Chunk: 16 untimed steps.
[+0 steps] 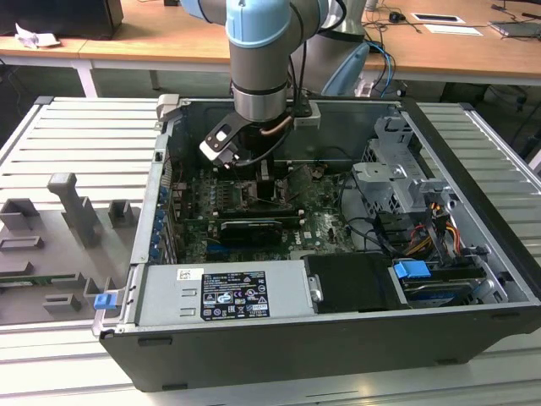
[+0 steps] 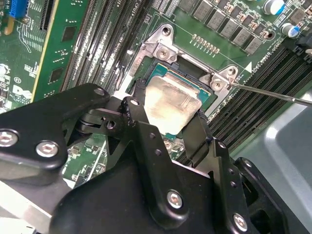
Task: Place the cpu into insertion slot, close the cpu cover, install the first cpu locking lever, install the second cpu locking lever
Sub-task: 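Place the cpu into insertion slot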
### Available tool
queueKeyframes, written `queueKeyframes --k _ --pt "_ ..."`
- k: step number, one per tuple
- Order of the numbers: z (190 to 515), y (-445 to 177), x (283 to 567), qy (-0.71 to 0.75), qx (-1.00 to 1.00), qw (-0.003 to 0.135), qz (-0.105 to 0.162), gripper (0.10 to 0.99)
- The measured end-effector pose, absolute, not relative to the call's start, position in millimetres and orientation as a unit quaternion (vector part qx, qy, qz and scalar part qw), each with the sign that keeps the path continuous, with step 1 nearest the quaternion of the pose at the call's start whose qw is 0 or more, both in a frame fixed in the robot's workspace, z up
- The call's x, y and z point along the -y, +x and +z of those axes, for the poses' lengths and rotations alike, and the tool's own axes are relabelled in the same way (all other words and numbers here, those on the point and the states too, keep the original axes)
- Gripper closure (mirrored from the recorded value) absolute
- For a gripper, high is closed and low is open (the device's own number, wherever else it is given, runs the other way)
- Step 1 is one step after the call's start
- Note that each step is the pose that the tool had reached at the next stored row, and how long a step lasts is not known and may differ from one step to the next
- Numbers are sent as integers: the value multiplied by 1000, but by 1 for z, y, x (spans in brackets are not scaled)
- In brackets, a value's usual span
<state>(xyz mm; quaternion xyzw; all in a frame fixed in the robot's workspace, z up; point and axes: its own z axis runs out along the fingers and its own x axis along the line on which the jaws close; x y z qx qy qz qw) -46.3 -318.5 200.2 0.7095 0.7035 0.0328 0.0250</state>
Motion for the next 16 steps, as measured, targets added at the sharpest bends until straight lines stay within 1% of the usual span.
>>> queueKeyframes --k 10,12,13,16 --pt "200 -45 317 709 -704 27 31 545" --pt "200 -45 317 709 -704 27 31 533" --pt "200 -45 317 709 -704 27 31 467" --pt "200 -45 317 709 -704 27 31 467"
